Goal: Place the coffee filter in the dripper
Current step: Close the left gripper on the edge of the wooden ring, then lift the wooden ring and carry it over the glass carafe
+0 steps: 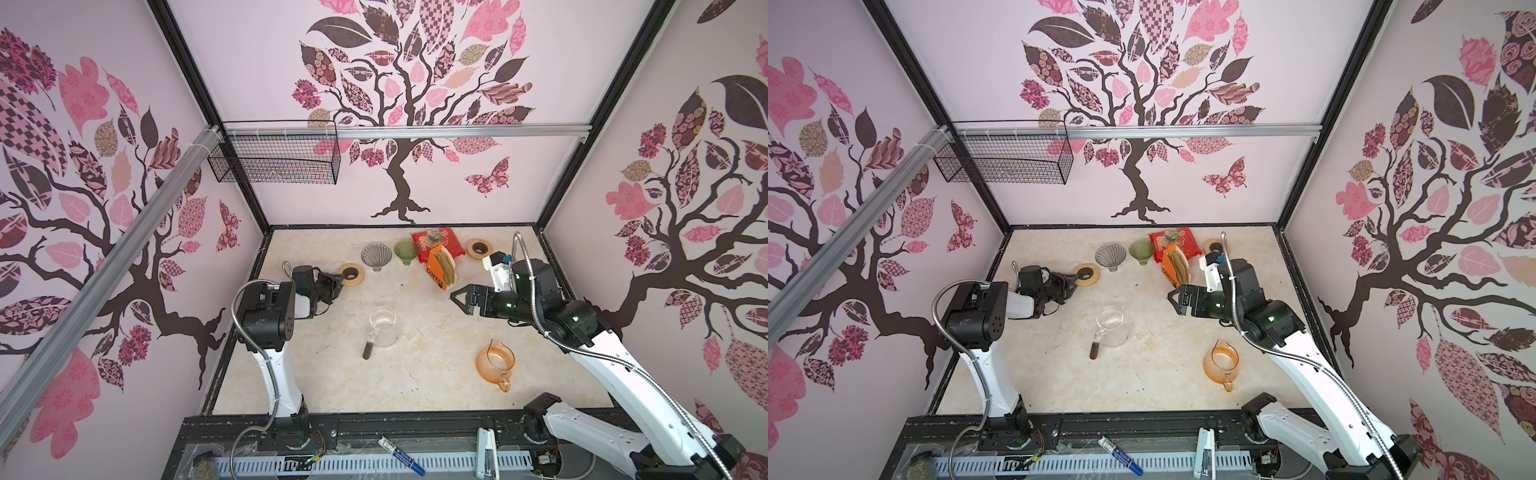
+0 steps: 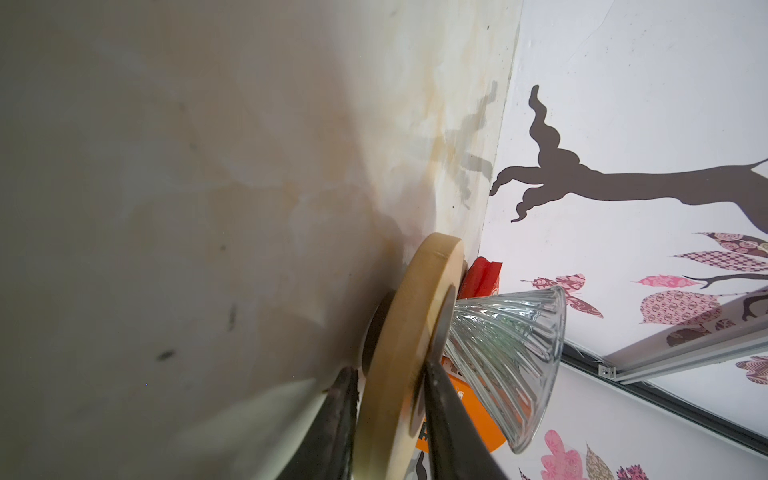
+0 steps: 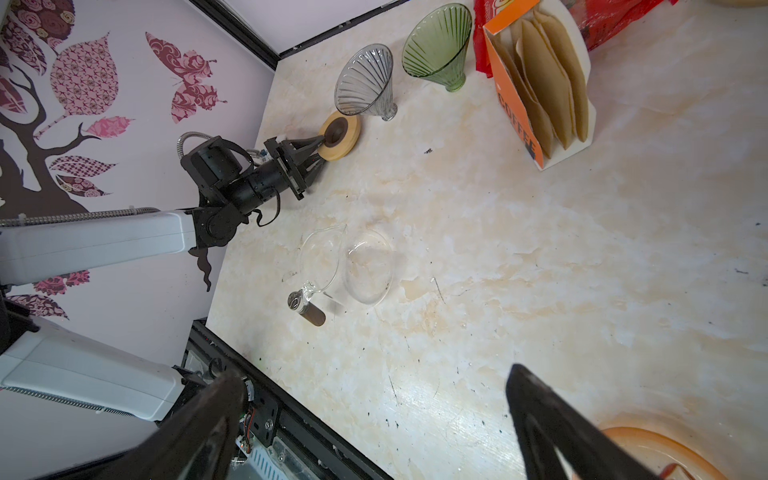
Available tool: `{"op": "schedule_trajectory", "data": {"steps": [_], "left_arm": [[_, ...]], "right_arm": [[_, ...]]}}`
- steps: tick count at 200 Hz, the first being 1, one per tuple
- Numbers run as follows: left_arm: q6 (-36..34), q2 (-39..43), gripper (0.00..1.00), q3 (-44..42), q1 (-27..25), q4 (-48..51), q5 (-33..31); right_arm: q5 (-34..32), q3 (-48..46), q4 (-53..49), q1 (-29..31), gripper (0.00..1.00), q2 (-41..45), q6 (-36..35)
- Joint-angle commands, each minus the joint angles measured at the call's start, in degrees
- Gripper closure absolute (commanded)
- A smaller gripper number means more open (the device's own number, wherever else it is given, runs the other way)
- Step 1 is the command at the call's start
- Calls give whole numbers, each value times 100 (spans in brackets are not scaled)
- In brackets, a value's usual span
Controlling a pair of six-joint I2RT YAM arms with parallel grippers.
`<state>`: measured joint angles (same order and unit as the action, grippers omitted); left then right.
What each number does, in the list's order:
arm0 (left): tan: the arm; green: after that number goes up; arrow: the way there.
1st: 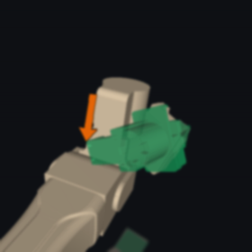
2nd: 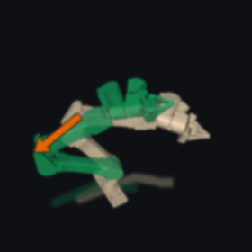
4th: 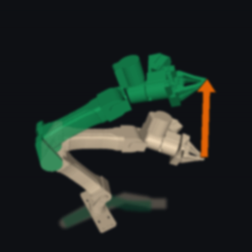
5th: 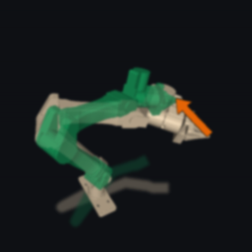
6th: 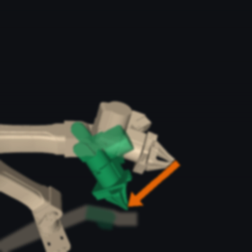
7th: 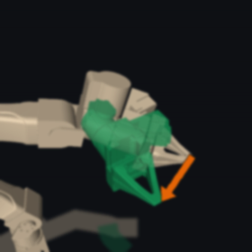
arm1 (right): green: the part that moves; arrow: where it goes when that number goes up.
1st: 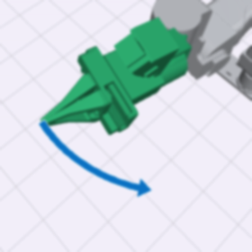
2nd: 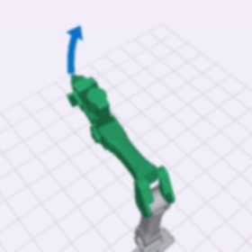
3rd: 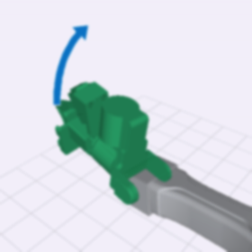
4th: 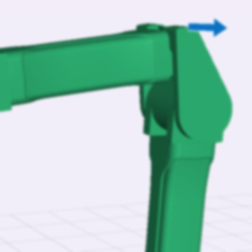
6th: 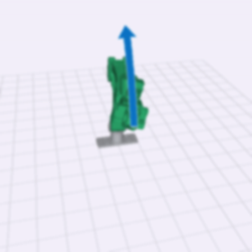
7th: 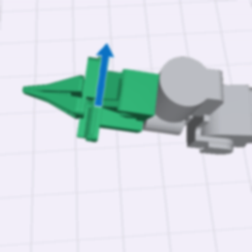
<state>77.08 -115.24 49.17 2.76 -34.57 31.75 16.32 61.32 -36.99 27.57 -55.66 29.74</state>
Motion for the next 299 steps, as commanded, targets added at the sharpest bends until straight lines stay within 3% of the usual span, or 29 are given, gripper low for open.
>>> {"op": "schedule_trajectory", "data": {"steps": [1, 85, 153, 214, 240, 275, 299], "left_arm": [[112, -147, 73, -30, 32, -243, -30], [410, -117, 88, -236, 239, -696, -66], [283, 323, 99, -580, 856, -788, 624], [314, 1658, 100, -1167, 1481, -234, 1261], [379, 2372, 100, -1197, 1493, 198, 1391], [-129, 3344, 100, -1030, 1452, 1212, 1706], [-328, 3785, 100, -959, 1287, 1393, 2019]], "right_arm": [[30, 30, 28, 28, 0, -2, -82], [85, 24, 52, 22, 0, -88, -64], [126, 44, 82, 26, 0, -222, -91], [170, 67, 112, 23, 0, -382, -74], [188, 90, 95, 24, 0, -462, -64], [226, 163, 58, 25, 0, -525, -137], [442, 177, 165, 27, 0, -531, -255]]}}
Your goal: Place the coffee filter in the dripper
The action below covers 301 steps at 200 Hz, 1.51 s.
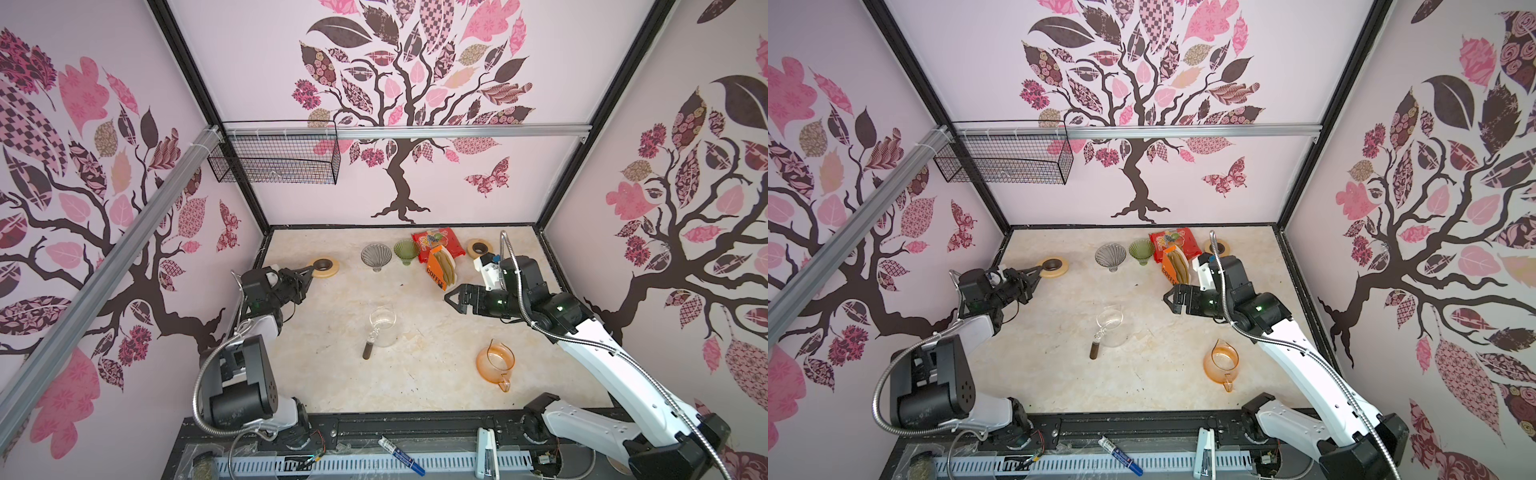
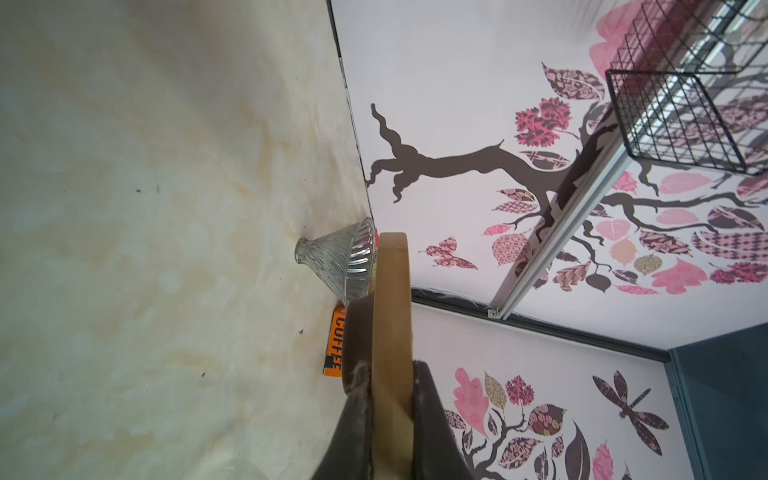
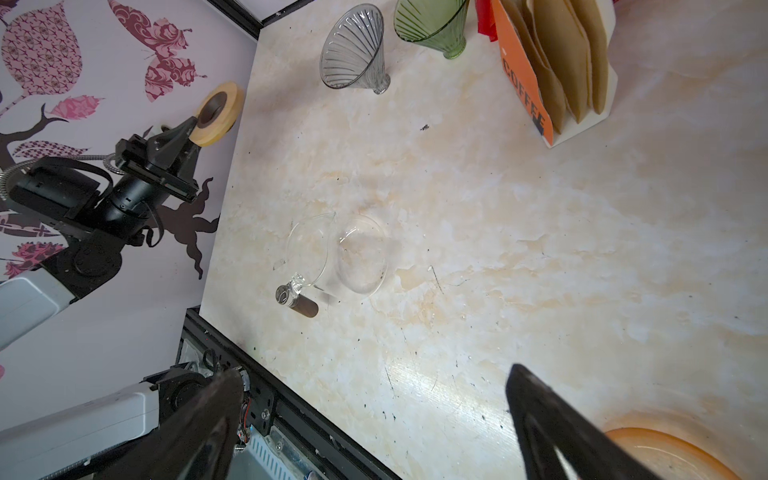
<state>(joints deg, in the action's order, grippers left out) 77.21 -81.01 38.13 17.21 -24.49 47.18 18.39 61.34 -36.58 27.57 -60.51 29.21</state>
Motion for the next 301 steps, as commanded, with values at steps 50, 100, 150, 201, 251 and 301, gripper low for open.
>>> {"op": "schedule_trajectory", "data": {"steps": [50, 100, 150, 201, 251, 301], "left_arm": [[-942, 622, 100, 459, -1265, 726, 1001], [-1354, 690, 100, 301, -1964, 915, 1587], [-1702, 702, 100, 69, -2298, 1255, 1848], [-2102, 719, 100, -201, -2467, 1761, 1817], [-2830, 649, 100, -207, -2467, 2624, 1682], [-2904, 475, 100, -151, -2469, 2598, 1518]], "right_arm": [[441, 236, 120, 35, 0, -267, -258], [565, 176, 130, 33, 0, -327, -250], [547, 161, 126, 29, 0, -393, -221], [560, 128, 129, 36, 0, -413, -203], [560, 81, 129, 33, 0, -384, -188], [551, 18, 142, 33, 0, -347, -197]]}}
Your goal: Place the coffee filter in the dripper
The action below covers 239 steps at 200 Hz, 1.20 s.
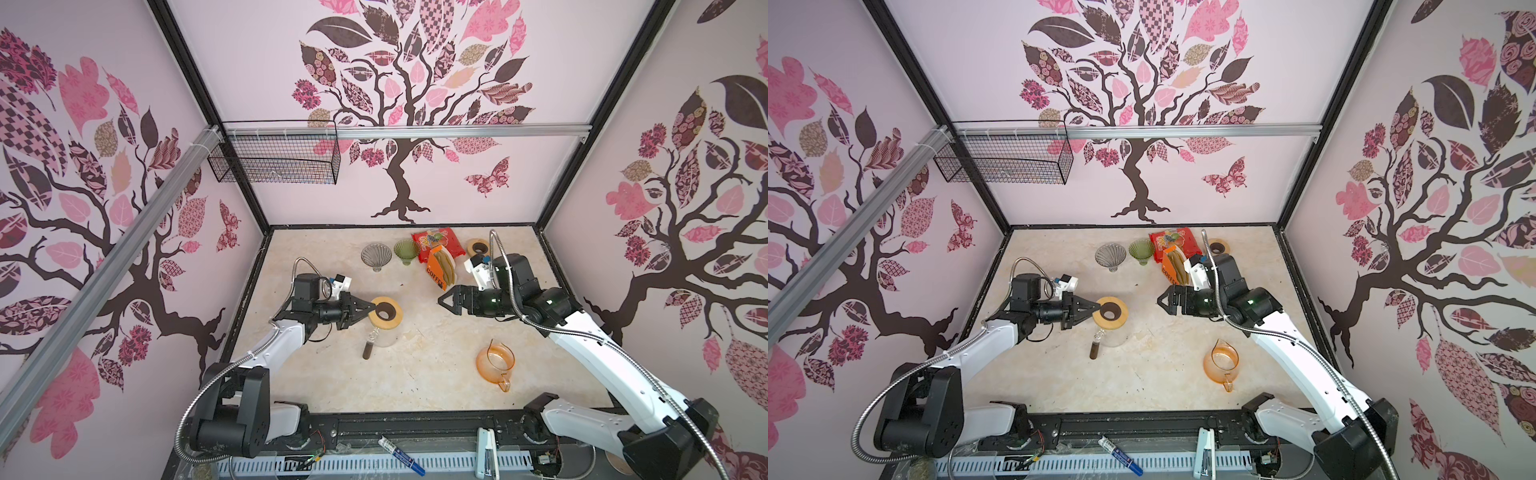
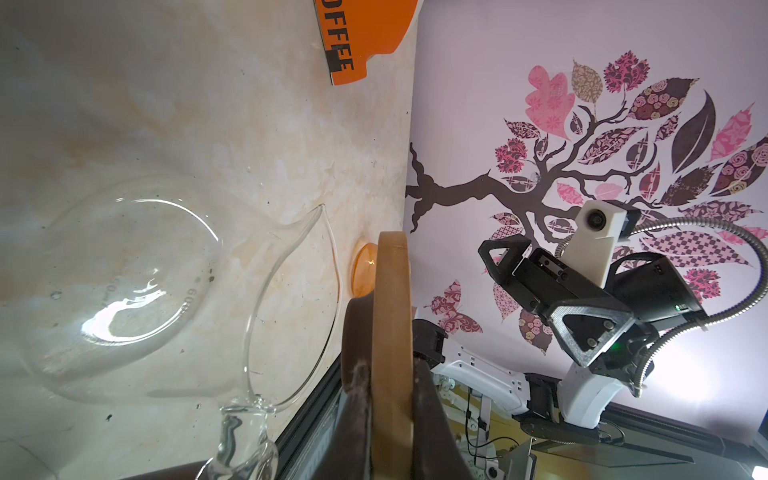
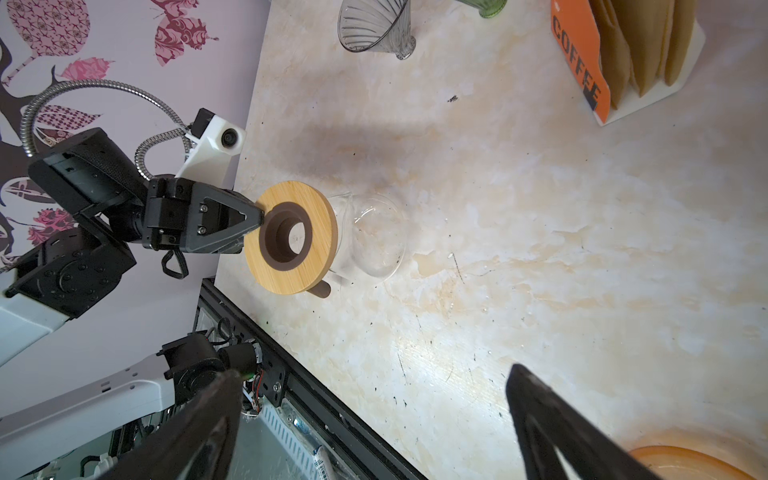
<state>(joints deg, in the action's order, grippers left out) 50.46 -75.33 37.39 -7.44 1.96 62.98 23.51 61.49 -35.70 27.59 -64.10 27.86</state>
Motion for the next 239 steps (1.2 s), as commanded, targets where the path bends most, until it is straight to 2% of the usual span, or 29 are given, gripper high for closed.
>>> {"op": "schedule_trajectory", "data": {"steps": [1, 126, 213, 239], "left_arm": [[-233, -95, 100, -75, 1, -51, -64], [-508, -389, 100, -108, 6, 88, -277], [-585, -322, 86, -89, 44, 227, -337], [-622, -298, 85, -78, 81, 291, -339]], "right_arm": [[40, 3, 50, 33, 0, 20, -65], [16, -49, 35, 27, 0, 82, -75], [-4, -77, 42, 27, 0, 88, -87], [6, -74, 55, 28, 0, 90, -83]]}}
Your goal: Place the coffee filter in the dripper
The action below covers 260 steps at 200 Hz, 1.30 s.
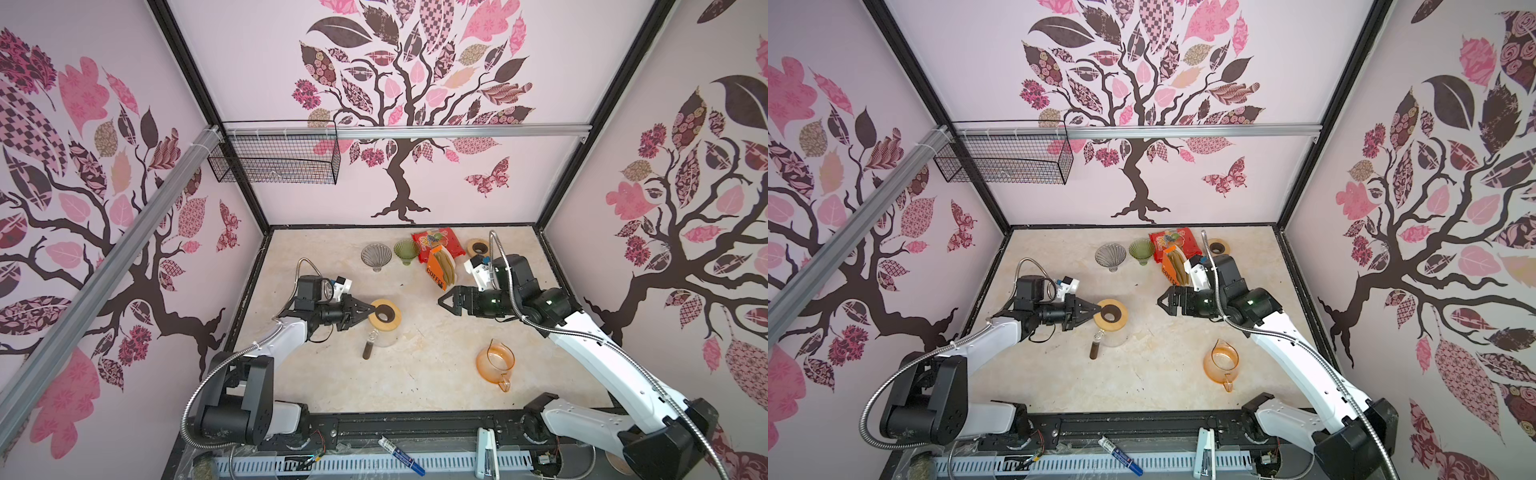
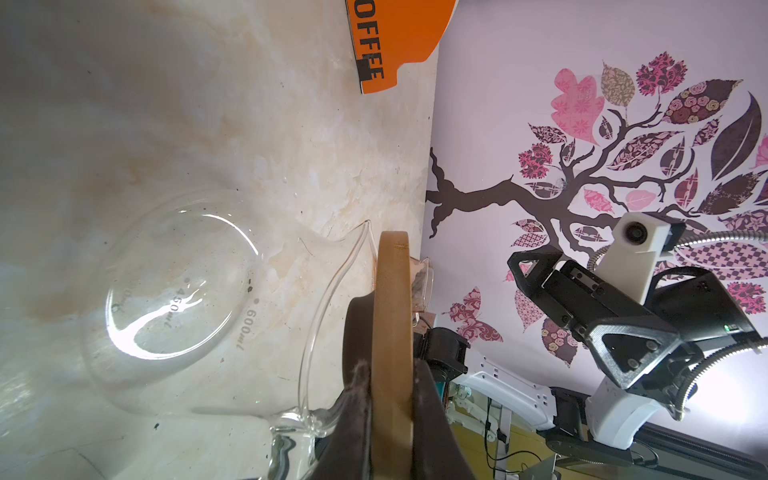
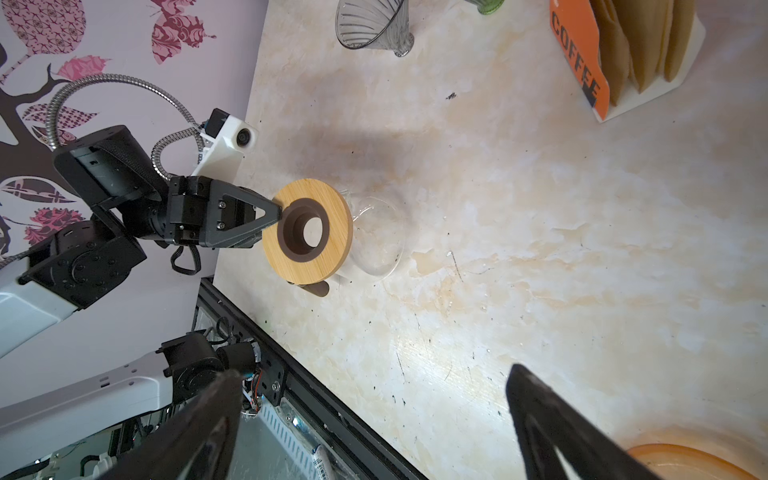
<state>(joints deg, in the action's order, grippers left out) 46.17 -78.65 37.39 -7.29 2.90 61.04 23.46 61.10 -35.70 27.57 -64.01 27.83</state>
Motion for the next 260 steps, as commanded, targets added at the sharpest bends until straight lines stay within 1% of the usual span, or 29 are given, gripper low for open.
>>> {"op": "schedule_trajectory", "data": {"steps": [1, 59, 121, 158, 260], "left_arm": [[-199, 34, 85, -80, 68, 200, -145], [-297, 61, 77, -106, 154, 340, -140], [-319, 88, 74, -142, 219, 370, -131], [-379, 100, 70, -128, 258, 438, -138], [-432, 45, 70, -41, 250, 503, -96]], "right_arm": [[10, -40, 55, 34, 0, 81, -79], [14, -45, 63, 33, 0, 81, -75], [40, -46, 80, 29, 0, 74, -51], [36, -48, 81, 30, 0, 75, -48], [70, -46, 86, 36, 0, 34, -41]]}}
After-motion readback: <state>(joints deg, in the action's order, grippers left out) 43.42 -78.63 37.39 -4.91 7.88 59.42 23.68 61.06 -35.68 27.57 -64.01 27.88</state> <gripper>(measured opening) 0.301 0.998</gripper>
